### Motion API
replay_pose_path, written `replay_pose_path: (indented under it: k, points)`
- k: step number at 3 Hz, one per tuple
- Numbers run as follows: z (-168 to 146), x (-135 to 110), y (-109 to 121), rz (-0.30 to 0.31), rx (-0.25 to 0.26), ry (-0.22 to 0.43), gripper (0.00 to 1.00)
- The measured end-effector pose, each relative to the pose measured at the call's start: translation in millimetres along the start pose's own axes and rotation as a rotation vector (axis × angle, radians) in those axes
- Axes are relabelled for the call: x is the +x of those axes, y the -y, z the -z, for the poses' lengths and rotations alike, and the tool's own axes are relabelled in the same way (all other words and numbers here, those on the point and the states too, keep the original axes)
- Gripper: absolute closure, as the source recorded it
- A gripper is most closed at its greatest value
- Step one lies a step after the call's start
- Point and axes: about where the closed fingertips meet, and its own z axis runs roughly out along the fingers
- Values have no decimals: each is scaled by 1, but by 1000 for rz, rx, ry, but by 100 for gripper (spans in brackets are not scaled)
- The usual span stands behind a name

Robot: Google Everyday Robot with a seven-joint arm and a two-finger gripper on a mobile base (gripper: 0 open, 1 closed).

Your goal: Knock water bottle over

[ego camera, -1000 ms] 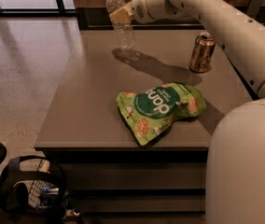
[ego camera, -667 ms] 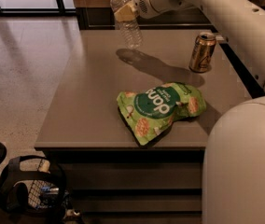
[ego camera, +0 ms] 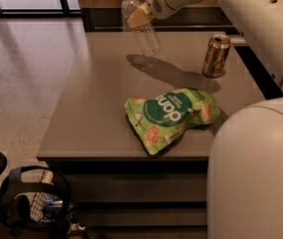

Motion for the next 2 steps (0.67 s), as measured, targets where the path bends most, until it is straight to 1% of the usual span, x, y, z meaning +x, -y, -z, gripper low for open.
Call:
replay_pose_path:
  k: [1, 2]
  points:
    - [4, 18, -7, 14, -35, -82, 100]
    - [-2, 39, -17, 36, -81, -183, 100]
